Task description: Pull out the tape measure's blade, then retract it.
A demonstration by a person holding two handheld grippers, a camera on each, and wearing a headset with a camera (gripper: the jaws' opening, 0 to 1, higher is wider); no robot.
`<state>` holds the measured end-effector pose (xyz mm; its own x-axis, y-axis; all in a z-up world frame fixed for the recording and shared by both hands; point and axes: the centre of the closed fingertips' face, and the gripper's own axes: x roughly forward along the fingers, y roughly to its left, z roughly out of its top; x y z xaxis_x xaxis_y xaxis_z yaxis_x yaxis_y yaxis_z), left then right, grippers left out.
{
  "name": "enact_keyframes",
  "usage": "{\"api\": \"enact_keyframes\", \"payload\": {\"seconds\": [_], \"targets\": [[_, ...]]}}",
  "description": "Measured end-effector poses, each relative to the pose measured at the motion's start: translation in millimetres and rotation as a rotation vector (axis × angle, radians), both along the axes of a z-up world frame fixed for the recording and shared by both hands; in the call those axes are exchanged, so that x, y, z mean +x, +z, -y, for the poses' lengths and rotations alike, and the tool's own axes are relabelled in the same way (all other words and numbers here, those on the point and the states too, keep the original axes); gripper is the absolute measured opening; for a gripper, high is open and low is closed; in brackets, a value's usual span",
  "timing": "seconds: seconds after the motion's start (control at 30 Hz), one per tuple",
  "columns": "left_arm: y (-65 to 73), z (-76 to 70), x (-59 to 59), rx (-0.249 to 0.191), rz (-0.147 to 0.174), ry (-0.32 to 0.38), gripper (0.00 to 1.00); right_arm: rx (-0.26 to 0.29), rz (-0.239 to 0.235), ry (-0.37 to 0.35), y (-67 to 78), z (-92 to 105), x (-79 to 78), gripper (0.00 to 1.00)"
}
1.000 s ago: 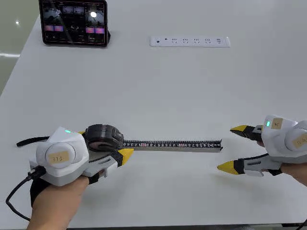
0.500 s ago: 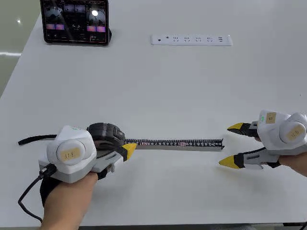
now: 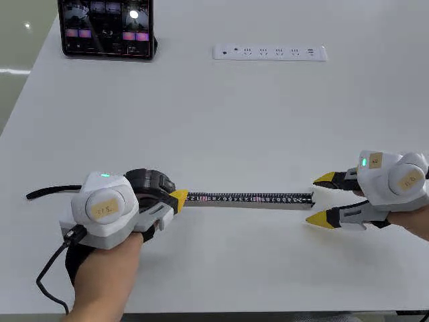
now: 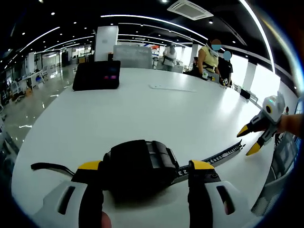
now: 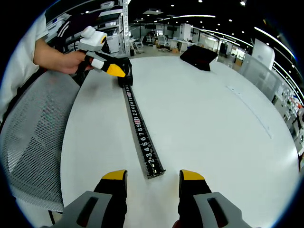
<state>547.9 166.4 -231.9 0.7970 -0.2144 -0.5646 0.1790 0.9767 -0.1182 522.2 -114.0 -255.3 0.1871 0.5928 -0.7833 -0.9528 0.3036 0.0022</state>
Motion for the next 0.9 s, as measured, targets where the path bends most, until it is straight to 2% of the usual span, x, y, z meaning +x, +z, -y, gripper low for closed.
{"api": "enact_keyframes", "payload": {"seconds": [0.4,0.47,0.5,0.9], "targets": [[-0.8,-3.6,1.2,0.008,-0.007,0.043,0.64,-0.006,0.002,0.019,-2.1,-1.0,2.3,0.38],[-1.6,-6.3,0.8,0.028,-0.009,0.041,0.60,-0.008,0.004,0.023,-2.5,-1.5,2.4,0.37],[-1.2,-5.2,1.1,0.016,-0.008,0.045,0.60,-0.009,0.005,0.027,-2.8,-1.7,2.3,0.37],[-2.0,-4.6,1.2,0.024,-0.009,0.038,0.60,-0.016,-0.004,0.045,-4.1,-0.3,1.2,0.32]]}}
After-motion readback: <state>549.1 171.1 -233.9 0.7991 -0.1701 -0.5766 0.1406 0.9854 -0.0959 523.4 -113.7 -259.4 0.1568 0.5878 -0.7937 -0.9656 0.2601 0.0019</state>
